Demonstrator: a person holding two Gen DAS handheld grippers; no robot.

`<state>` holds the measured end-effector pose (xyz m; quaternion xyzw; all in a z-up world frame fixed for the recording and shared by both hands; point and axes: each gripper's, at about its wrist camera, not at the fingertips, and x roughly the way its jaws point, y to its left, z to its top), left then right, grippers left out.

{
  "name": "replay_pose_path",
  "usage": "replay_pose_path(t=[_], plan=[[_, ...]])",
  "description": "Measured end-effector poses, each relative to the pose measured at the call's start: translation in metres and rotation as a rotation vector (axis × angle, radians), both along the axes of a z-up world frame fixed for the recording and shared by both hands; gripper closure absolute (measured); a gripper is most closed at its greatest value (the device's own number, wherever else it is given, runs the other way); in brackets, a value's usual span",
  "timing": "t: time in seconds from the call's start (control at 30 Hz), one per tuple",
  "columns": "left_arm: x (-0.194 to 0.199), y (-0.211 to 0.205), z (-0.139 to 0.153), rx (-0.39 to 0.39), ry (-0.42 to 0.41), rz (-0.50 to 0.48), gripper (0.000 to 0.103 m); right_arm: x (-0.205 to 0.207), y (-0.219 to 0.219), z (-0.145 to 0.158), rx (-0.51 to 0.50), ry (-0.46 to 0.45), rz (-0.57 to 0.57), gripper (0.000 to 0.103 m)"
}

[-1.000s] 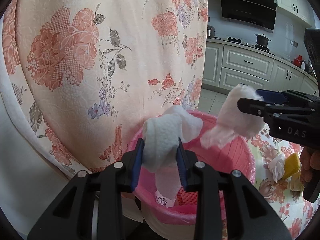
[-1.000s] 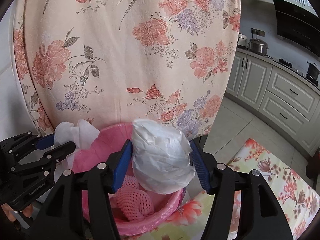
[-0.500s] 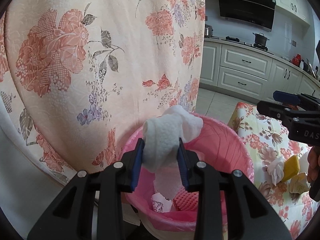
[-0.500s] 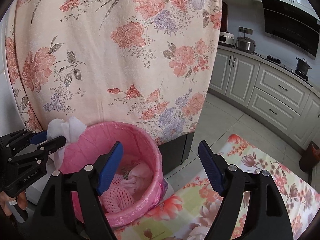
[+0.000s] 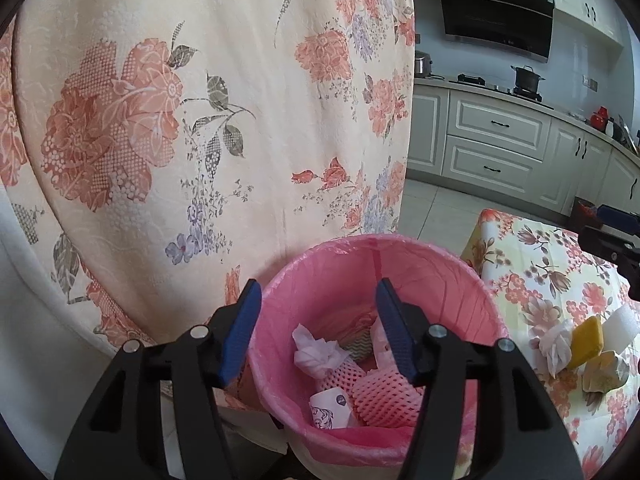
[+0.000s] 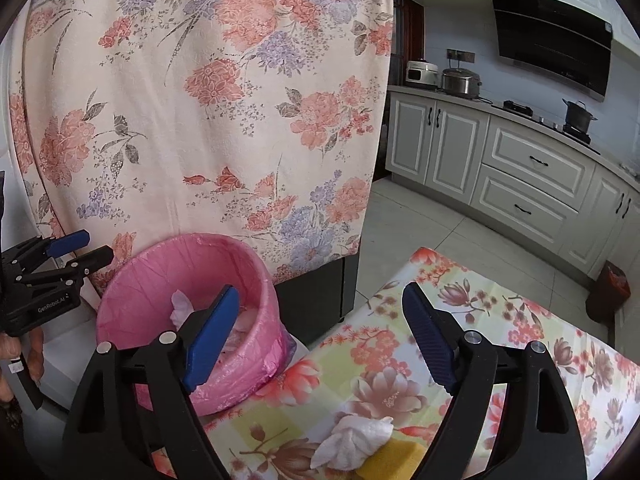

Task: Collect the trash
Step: 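Move both tools back from the bin over the remaining trash on the table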

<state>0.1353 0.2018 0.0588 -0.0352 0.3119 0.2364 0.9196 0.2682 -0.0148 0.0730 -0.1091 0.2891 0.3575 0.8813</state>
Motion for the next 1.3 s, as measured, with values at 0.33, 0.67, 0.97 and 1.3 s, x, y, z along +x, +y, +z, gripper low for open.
replay_pose_path(t=[0.33, 0.67, 0.97, 1.3], plan=[[-0.010, -0.027, 0.008, 0.005, -0.004, -0.036, 0.043, -0.010, -0.073, 0.003, 0.012, -0.012, -0.109, 0.021], [-0.009, -0.079, 0.011, 0.018, 0.006, -0.124, 0.041, -0.019, -0.143, -0.006, 0.017, 0.003, -0.213, 0.021], [-0.003, -0.118, 0.005, 0.020, 0.030, -0.186, 0.041, -0.026, -0.190, -0.022, 0.016, 0.027, -0.277, 0.020], [0.013, -0.160, -0.006, 0.022, 0.064, -0.266, 0.041, -0.028, -0.219, -0.047, 0.009, 0.076, -0.319, 0.020]])
